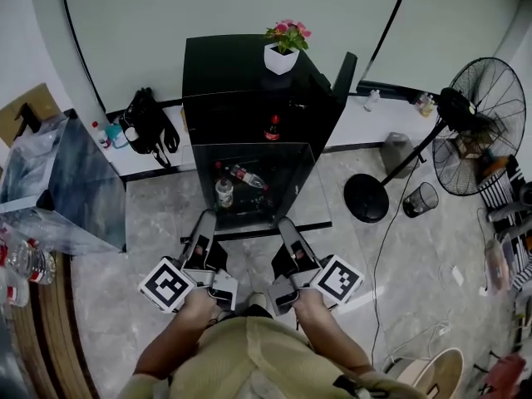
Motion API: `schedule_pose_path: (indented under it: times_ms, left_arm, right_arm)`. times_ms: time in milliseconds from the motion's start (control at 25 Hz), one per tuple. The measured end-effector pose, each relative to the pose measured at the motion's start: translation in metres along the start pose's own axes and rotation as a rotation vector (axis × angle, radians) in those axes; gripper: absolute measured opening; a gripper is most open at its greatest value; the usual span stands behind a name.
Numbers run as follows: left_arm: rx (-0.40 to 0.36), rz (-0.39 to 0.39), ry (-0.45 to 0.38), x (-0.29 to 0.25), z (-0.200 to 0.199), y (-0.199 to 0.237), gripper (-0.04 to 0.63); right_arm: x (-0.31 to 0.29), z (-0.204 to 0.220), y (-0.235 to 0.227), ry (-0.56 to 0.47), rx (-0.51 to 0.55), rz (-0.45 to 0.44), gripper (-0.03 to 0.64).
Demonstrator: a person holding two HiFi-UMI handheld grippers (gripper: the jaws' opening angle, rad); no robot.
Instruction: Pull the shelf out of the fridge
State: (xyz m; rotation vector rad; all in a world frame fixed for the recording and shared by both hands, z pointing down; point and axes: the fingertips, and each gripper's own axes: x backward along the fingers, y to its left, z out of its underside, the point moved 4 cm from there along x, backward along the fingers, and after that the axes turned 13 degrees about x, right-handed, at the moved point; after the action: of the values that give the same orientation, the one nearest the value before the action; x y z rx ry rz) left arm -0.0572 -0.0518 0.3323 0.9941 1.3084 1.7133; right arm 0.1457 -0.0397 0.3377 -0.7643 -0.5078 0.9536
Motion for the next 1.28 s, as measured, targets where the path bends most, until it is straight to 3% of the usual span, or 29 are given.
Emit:
schedule_pose_path:
  times_ms: [760,1280]
  left_arm:
    - [0.011,-0.013,-0.064,0.019,-0.023,0.001,0.055]
    - [-0.001,-0.008,-0.048,0.013,-0.022,0.000,0.055]
  right_arm:
    - [-0.018,0.014,0.019,0.047,0.023,-0.022,0.087]
    - [-0.019,0.011,0.017,0.044,0.013,-0.023,0.087]
